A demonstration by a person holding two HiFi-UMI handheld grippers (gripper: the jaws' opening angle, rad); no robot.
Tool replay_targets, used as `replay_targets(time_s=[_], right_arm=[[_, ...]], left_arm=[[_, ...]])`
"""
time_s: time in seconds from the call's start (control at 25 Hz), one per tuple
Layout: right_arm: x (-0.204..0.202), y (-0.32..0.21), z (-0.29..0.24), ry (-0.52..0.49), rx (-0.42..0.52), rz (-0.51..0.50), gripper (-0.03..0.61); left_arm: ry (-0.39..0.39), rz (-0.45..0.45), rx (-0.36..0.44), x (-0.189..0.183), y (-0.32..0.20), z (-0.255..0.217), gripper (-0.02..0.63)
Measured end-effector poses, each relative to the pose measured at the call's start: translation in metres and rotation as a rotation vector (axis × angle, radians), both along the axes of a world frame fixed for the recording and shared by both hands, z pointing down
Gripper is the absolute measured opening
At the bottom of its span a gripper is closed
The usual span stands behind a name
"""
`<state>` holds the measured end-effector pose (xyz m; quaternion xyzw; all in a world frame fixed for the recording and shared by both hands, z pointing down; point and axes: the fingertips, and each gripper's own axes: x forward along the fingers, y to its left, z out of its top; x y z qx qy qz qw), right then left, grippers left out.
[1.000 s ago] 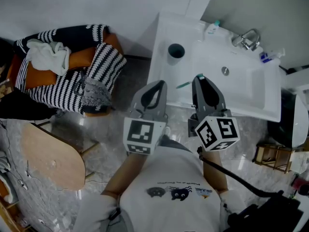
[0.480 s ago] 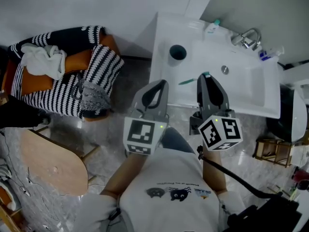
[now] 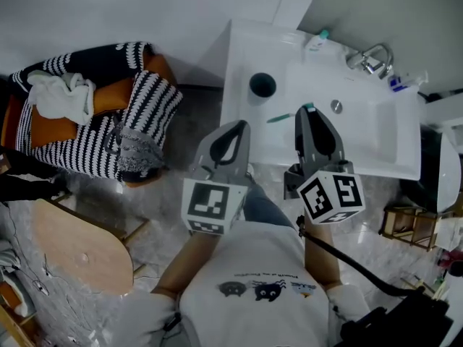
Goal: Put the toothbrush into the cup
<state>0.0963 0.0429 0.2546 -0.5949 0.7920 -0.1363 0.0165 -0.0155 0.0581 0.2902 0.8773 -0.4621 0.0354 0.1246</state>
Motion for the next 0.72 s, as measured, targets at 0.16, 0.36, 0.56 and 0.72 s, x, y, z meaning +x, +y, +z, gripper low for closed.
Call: replay_targets(time_s=[0.16, 0.36, 0.56, 0.72], right_arm=[[0.003, -0.020, -0.001, 0.001, -0.002, -0.013, 0.054], [0.008, -0.039, 0.002, 0.000, -0.007, -0.028, 0.054], [0.011, -0.059, 0.003, -0.003, -0.013, -0.045, 0.054], [0.021, -0.083, 0.010, -0.007, -0.025, -0.053, 0.054]], left_arm=[[0.005, -0.013, -0.008, 0.003, -0.019, 0.002, 0.000], [0.004, -0.023, -0.009, 0.008, -0.037, 0.003, 0.000], [-0.005, -0.026, -0.022, 0.014, -0.053, 0.007, 0.000], [-0.008, -0.030, -0.037, 0.026, -0.076, 0.014, 0.000]])
